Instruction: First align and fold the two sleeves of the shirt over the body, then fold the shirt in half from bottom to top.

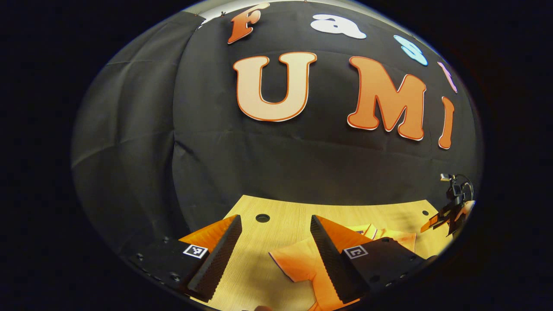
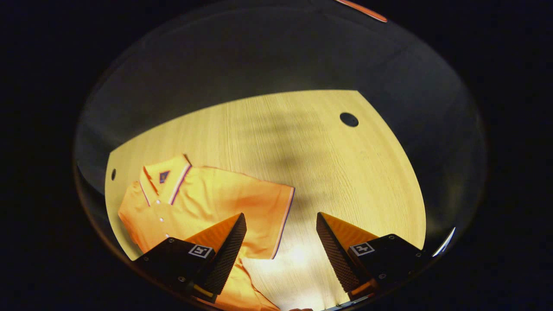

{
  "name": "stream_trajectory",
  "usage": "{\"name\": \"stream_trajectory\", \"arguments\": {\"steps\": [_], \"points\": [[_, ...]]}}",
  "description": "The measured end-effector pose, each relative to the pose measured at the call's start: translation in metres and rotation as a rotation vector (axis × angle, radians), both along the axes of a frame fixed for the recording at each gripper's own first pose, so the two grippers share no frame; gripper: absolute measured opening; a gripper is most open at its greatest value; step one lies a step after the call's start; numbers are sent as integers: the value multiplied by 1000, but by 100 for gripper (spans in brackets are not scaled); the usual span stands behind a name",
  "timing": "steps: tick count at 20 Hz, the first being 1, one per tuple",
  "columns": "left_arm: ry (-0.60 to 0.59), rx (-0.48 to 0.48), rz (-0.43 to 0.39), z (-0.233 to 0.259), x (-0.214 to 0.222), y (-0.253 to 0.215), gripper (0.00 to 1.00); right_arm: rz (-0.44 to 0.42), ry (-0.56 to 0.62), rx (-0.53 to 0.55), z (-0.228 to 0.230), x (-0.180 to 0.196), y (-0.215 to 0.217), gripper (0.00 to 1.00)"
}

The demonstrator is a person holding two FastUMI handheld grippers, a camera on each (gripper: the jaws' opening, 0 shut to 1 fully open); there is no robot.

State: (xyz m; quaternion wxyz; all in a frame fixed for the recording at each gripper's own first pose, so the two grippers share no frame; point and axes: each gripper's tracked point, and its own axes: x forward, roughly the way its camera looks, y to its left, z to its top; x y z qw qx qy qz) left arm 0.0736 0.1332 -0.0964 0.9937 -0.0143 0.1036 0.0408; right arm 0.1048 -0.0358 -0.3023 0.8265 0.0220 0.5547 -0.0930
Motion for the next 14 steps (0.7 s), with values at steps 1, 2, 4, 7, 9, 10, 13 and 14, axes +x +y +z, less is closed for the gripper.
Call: {"name": "stream_trajectory", "arguments": {"steps": [1,2,4,7,9,10,13,14], "points": [[7,-1,3,-4,-1,3,98,-13,36,14,-9,-3,1,99],[12,-1,6,-6,-1,6,98,-29,54,28,-16,-2,3,100],[28,2,12,-12,-2,13,98,-45,87,12,-31,-5,-5,100],[53,4,20,-22,-4,20,98,-88,128,19,-45,-7,-10,100],[63,6,26,-26,-5,26,98,-94,141,18,-48,-8,-15,100],[66,4,27,-28,-6,29,98,-94,151,5,-51,-10,-17,100],[76,1,36,-32,-5,33,98,-109,166,10,-60,-11,-13,100],[78,-1,37,-32,-5,33,98,-114,164,15,-60,-10,-12,100]]}}
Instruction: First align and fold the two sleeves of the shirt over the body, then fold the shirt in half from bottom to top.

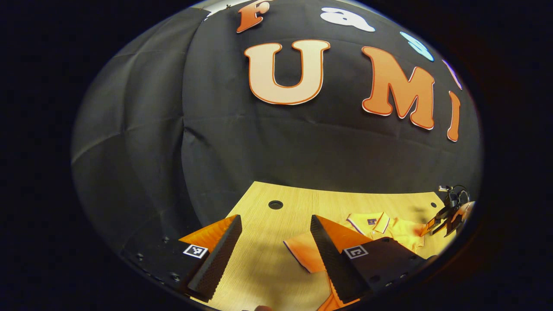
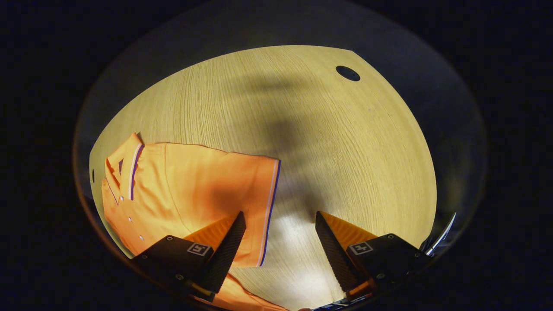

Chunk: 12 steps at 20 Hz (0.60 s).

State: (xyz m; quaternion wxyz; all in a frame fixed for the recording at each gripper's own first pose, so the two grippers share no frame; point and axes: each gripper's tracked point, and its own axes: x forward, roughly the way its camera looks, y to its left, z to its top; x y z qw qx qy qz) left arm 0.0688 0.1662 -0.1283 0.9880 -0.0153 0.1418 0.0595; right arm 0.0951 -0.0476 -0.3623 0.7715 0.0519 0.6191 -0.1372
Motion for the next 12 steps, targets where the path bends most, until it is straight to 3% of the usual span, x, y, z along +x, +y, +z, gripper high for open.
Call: {"name": "stream_trajectory", "arguments": {"steps": [3,5,6,9,10,11,12], "points": [[12,-9,-4,-5,-2,2,98,11,-2,18,-1,1,4,93],[16,-11,-6,-6,-2,3,98,3,14,63,-4,-1,15,84],[16,-10,-5,-5,-2,3,98,-10,9,63,-5,1,16,73],[16,-9,-6,-4,-6,6,98,-29,19,64,-3,-1,17,64],[18,-13,-7,-5,-6,6,98,-21,9,62,-2,-1,18,57],[23,-19,-9,-7,-8,6,98,-9,6,64,-4,-1,18,63],[29,-25,-8,-10,-8,7,98,-5,5,64,-1,-3,17,58]]}}
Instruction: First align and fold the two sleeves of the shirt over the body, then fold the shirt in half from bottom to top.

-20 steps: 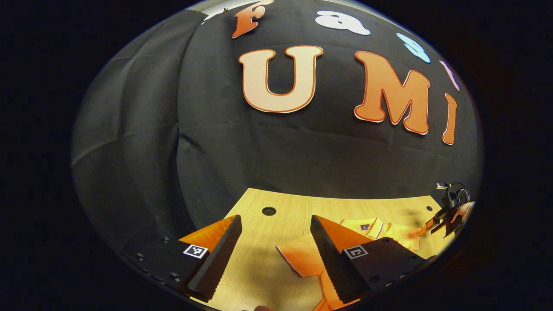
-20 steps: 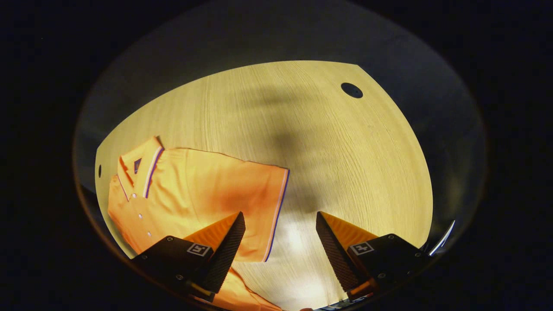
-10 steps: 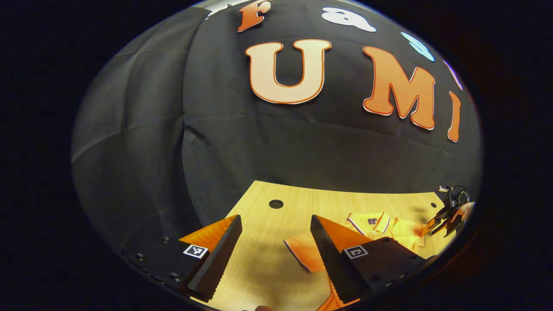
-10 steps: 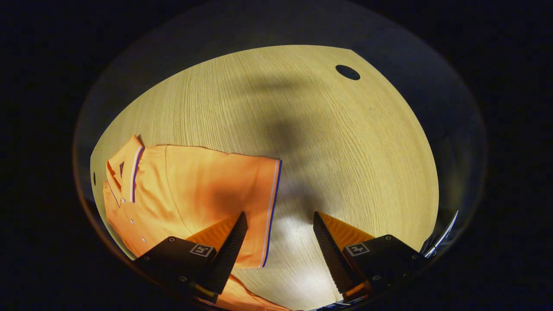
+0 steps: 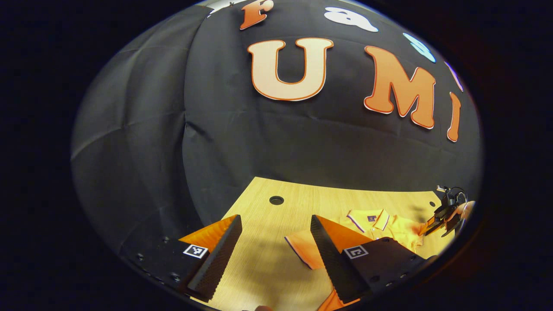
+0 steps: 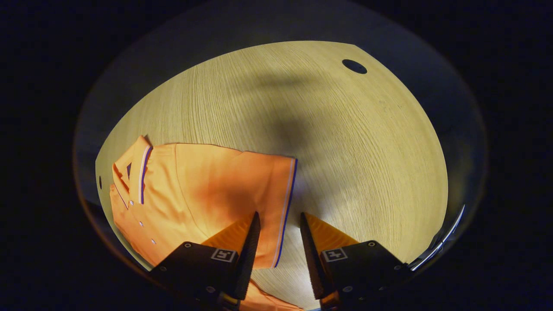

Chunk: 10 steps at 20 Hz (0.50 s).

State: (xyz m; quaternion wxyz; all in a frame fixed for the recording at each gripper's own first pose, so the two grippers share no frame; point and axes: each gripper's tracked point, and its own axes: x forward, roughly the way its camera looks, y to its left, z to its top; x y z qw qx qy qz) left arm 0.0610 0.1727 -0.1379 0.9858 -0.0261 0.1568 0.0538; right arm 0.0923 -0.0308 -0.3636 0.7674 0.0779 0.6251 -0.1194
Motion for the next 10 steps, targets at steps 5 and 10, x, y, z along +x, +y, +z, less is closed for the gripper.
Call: {"name": "stream_trajectory", "arguments": {"steps": [5,10], "points": [[2,7,3,1,-5,10,98,-55,-69,19,-2,1,9,11],[-2,13,6,2,-10,23,98,-19,-122,1,13,2,18,14]]}}
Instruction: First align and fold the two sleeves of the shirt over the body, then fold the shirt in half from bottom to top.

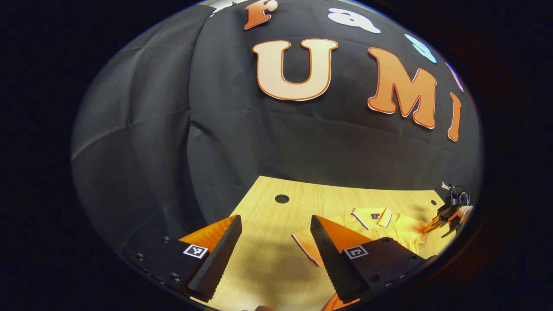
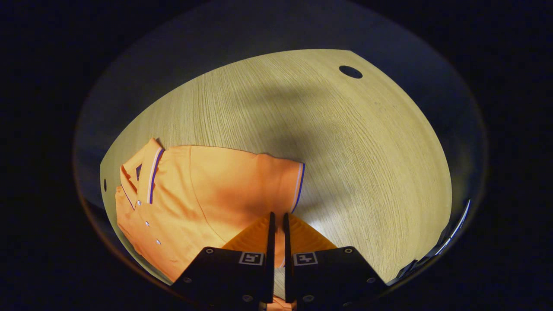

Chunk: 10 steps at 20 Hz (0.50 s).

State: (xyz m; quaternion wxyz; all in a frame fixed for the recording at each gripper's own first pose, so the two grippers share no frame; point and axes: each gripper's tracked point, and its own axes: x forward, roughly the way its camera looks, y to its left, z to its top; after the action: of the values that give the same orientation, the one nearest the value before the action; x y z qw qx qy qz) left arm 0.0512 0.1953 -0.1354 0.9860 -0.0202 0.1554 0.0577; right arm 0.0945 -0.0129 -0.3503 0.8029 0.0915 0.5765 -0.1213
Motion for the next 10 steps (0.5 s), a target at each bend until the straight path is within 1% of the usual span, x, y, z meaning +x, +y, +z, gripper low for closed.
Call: {"name": "stream_trajectory", "arguments": {"steps": [1,4,7,8,9,10], "points": [[-1,-1,-1,1,-1,1,98,7,-15,7,7,1,4,11],[-2,-6,-8,-1,-1,4,98,43,-54,12,32,4,14,11],[-5,-10,-13,-2,-3,6,98,91,-109,8,54,10,36,11],[-5,-12,-16,-1,-4,7,98,110,-125,16,61,12,46,11],[-7,-13,-17,-1,-6,9,98,133,-141,21,68,13,57,14],[-8,-13,-18,-2,-5,11,98,162,-155,21,73,14,67,11]]}}
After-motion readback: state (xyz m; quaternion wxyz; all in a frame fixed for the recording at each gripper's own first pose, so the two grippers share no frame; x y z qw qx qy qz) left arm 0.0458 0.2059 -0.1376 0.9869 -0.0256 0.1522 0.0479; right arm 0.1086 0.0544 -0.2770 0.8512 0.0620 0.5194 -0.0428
